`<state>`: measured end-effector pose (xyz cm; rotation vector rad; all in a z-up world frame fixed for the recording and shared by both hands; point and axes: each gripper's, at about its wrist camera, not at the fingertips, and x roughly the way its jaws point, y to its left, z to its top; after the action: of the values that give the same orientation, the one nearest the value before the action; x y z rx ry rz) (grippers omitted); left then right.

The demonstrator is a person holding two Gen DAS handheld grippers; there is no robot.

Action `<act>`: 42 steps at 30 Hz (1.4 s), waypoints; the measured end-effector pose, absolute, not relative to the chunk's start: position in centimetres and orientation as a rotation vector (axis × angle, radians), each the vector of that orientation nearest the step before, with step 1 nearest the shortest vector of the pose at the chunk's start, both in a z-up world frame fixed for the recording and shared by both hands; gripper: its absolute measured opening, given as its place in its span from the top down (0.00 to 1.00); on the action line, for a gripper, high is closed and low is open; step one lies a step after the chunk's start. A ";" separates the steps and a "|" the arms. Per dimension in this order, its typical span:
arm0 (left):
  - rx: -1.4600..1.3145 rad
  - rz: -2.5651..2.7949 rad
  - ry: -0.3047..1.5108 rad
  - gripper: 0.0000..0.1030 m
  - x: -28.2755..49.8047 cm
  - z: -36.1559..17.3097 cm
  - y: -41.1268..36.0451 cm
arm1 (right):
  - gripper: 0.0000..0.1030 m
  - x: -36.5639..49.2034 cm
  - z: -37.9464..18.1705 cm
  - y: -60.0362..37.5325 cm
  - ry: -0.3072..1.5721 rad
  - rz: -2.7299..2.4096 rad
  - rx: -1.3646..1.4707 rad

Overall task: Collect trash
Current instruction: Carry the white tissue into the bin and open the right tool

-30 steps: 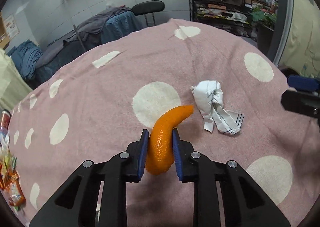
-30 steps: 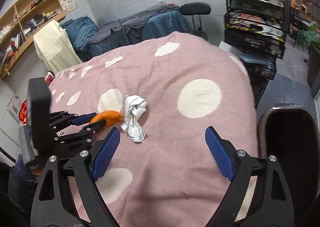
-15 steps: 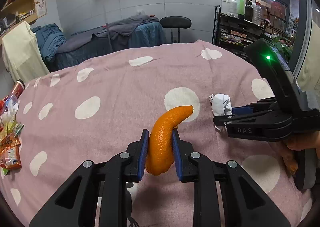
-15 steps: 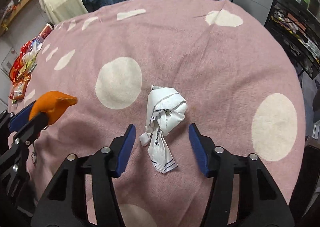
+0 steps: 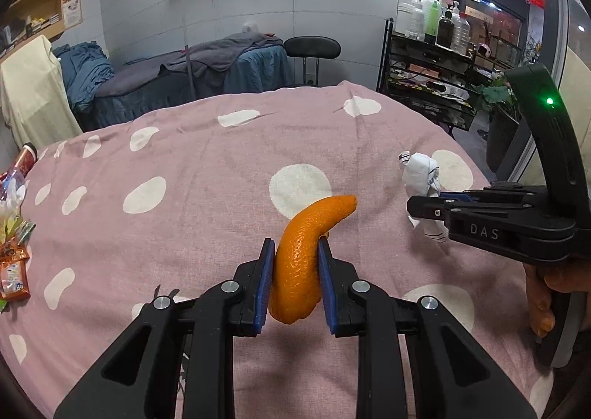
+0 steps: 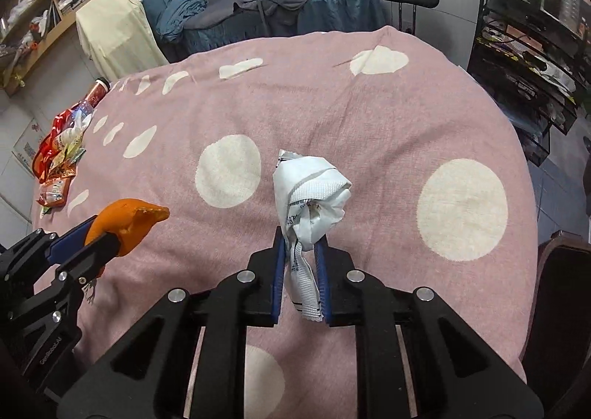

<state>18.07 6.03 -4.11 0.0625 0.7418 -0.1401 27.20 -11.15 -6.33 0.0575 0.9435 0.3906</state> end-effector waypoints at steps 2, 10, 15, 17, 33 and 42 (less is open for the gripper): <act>0.060 -0.150 0.740 0.77 17.9 -4.0 5.7 | 0.84 26.0 -5.8 -11.8 0.907 0.368 0.028; 0.042 -0.198 0.731 0.77 17.0 -3.6 3.5 | 0.84 22.5 -4.4 -14.2 0.821 0.333 -0.002; 0.044 -0.247 0.722 0.77 16.6 -3.1 1.4 | 0.84 20.4 -3.4 -16.8 0.780 0.313 0.043; 0.039 -0.270 0.719 0.77 16.5 -3.0 0.5 | 0.84 19.8 -3.1 -17.8 0.768 0.298 0.064; 0.070 -0.424 0.694 0.77 15.5 -1.9 -6.6 | 0.84 15.3 -3.9 -28.2 0.732 0.085 0.231; 0.139 -0.487 0.679 0.77 15.2 -1.5 -11.2 | 0.84 14.5 -6.3 -33.2 0.776 -0.066 0.276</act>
<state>15.22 -11.22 -1.47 0.1392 0.6795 -0.4872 14.49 -33.24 -6.26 0.2760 0.7762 -0.0663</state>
